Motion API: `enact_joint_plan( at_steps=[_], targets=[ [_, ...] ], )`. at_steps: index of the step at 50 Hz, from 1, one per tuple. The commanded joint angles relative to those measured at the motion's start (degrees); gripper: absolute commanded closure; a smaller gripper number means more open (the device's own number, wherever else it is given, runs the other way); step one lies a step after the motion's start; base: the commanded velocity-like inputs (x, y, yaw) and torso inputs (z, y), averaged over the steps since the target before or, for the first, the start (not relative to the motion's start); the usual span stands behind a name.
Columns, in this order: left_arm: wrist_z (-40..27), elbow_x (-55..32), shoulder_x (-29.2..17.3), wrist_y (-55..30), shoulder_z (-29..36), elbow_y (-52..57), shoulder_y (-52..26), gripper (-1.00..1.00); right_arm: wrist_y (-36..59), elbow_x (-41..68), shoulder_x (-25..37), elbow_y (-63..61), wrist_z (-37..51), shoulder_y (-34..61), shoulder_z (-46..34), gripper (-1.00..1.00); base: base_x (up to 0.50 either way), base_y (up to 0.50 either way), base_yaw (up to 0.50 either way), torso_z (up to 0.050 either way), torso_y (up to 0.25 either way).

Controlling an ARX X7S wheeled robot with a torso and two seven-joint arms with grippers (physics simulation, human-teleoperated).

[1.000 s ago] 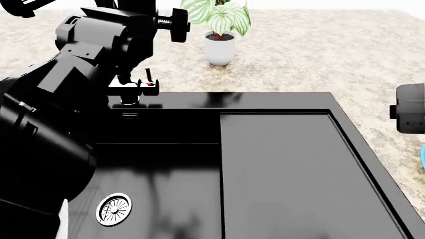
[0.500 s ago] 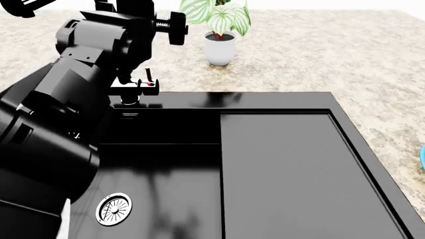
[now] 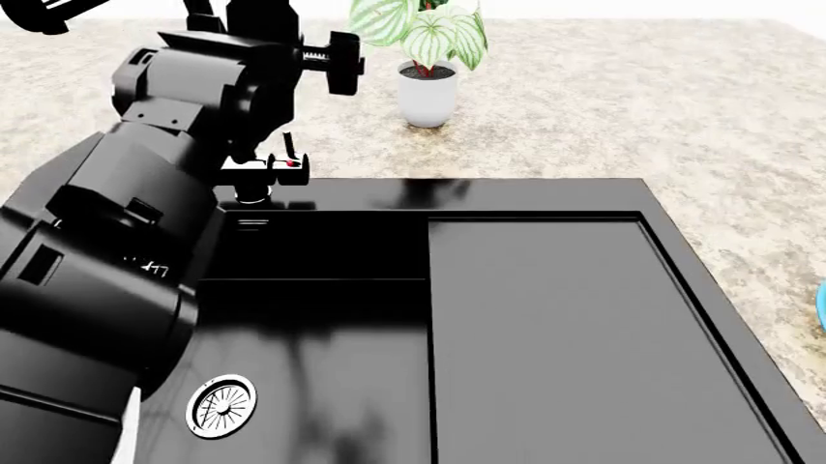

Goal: Pick the zucchini from the counter and place it in the sink. Then turn on the sink faucet.

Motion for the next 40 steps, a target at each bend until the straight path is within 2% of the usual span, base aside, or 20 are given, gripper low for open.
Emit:
enact_joint_plan(
  at_steps=[1,20,25,32,40],
  targets=[
    [0.46,3.24,0.00,-0.48,-3.24,0.00,0.36,-1.00,-1.19,-4.53,2.35,2.31,-1.78,-1.73,2.15,-1.00,0.00,0.00,0.00,0.000,0.000],
    [0.93,4.97,0.00,-0.55,-4.67,0.00,1.35,-1.00,-1.37,-15.13,2.49,5.45,-10.31,-6.21,3.28,-1.00,0.00,0.00,0.00,0.000,0.000],
    [1.43,9.53,0.00,-1.16,-8.96,0.00,1.80,-1.00,-3.59,-16.48,5.22,4.27,-12.45,-8.59,2.92,-1.00,0.00,0.00,0.00,0.000,0.000],
    [1.33,8.60,0.00,-0.98,-7.98,0.00,2.24,-1.00,-7.02,-17.60,6.66,3.95,-15.90,-12.41,1.71,-1.00,0.00,0.00,0.00,0.000,0.000],
    [1.58,11.20,0.00,-1.18,-10.40,0.00,2.87,-1.00,-7.83,-17.80,7.98,4.04,-17.43,-14.54,0.94,-1.00,0.00,0.00,0.00,0.000,0.000]
  ],
)
